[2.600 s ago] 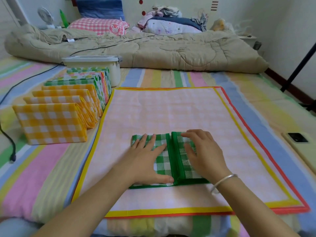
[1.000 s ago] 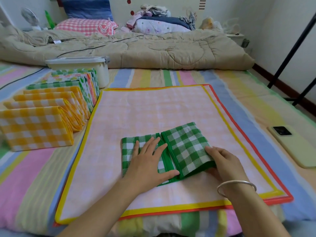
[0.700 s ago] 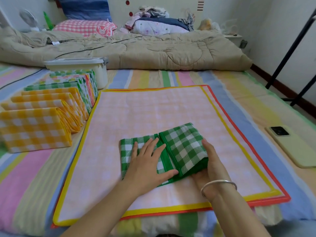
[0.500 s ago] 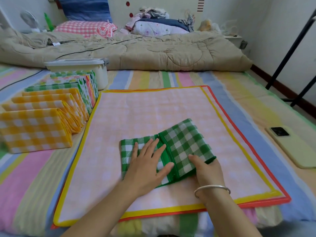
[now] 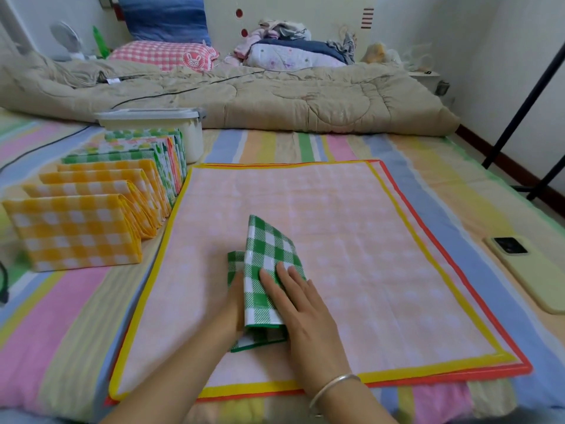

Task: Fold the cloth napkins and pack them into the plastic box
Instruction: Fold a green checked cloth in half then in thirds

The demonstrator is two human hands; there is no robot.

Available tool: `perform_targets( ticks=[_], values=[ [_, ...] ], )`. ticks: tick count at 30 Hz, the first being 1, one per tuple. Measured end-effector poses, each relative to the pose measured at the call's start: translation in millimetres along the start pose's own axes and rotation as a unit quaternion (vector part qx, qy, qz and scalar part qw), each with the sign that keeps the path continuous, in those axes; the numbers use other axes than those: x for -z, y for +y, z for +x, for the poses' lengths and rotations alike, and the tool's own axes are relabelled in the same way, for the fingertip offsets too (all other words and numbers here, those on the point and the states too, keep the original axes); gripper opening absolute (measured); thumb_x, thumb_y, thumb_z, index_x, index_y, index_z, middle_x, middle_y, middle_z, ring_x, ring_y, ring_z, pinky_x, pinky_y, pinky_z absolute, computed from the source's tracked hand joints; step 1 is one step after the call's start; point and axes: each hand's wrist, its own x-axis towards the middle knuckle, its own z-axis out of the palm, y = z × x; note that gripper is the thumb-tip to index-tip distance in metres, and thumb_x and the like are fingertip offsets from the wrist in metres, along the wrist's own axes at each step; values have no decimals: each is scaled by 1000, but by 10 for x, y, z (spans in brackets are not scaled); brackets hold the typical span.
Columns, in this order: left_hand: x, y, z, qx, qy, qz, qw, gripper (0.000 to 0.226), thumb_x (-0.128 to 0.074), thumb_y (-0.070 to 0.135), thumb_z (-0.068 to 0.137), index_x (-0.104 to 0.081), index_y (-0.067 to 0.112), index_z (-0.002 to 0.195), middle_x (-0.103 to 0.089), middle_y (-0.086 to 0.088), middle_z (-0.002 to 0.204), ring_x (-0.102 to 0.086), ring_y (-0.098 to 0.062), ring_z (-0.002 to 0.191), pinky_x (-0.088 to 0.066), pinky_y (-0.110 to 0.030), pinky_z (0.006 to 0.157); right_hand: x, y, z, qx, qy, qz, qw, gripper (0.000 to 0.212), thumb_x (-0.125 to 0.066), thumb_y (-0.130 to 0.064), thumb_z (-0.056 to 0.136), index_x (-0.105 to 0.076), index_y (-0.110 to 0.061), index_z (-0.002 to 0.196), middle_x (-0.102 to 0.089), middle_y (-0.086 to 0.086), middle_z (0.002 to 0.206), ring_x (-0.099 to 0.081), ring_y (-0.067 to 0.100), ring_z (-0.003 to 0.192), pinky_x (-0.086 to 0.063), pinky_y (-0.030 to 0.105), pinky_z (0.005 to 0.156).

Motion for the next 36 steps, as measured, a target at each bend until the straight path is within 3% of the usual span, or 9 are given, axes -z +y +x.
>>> perform_targets(
  ticks=[3, 7, 10, 15, 24, 27, 30, 33, 36],
  values=[
    [105, 344, 114, -50, 39, -108, 992, 35, -48, 29, 100, -64, 11, 126, -72, -14, 114, -71, -30, 101, -58, -41, 88, -33, 26, -9, 18, 13, -24, 999, 59, -31, -9, 89, -40, -26, 145, -50, 4, 145, -48, 26, 133, -29, 37, 105],
    [413, 559, 149, -57, 75, -159, 983, 31, -37, 32, 108, -60, 16, 120, -74, -6, 101, -70, -17, 84, -57, -30, 69, -139, 92, -52, 57, -4, -68, 996, 52, -36, -14, 91, -43, -21, 142, -55, 3, 141, -51, 26, 130, -29, 40, 106],
    [540, 547, 141, -106, 118, -39, 987, 25, -52, 33, 103, -59, 18, 122, -69, -1, 115, -67, -10, 96, -54, -22, 73, -197, 106, -45, 80, -29, -112, 990, 49, -38, -20, 89, -42, -19, 139, -59, 6, 136, -54, 28, 127, -27, 41, 106],
    [546, 406, 183, -192, 170, 187, 948, 20, -69, 11, 92, -67, 19, 111, -69, 3, 101, -66, -13, 90, -55, -33, 88, -206, 66, 1, 102, -73, -172, 977, 53, -33, -20, 88, -53, -17, 137, -60, 10, 134, -54, 29, 127, -32, 42, 106],
    [488, 346, 152, -224, 199, 314, 901, 19, -64, 11, 94, -67, 21, 111, -69, 4, 111, -62, -14, 95, -53, -36, 91, -70, 195, 19, 194, -118, -155, 962, 51, -32, -24, 88, -47, -21, 137, -59, 4, 136, -55, 23, 127, -48, 36, 101],
    [364, 373, 27, -296, 233, 475, 795, 35, -55, 12, 96, -62, 18, 130, -58, 1, 138, -43, -21, 134, -33, -37, 113, -96, 223, 31, 204, -148, -166, 953, 53, -32, -24, 89, -55, -20, 136, -59, 6, 135, -56, 24, 125, -50, 37, 98],
    [197, 388, -104, -230, 160, 590, 757, 53, -35, 24, 104, -27, 15, 156, -19, 0, 165, -5, -18, 154, 0, -37, 125, -125, 189, 21, 205, -164, -177, 949, 53, -31, -24, 89, -60, -17, 133, -60, 10, 134, -56, 27, 125, -52, 40, 95],
    [176, 210, -176, -177, 106, 653, 729, 71, 5, 44, 95, 3, 14, 159, 11, -2, 167, 16, -16, 152, 10, -42, 124, -70, 160, 55, 189, -189, -166, 949, 54, -29, -24, 89, -61, -14, 131, -58, 12, 136, -54, 28, 126, -52, 40, 96],
    [233, 25, -129, -196, 110, 656, 720, 87, 21, 47, 79, 7, 15, 158, 15, 0, 165, 19, -14, 151, 10, -47, 123, 76, 143, 110, 177, -282, -60, 941, 57, -32, -12, 92, -36, -10, 149, -27, 14, 157, -21, 30, 147, -15, 40, 121]
  ],
)
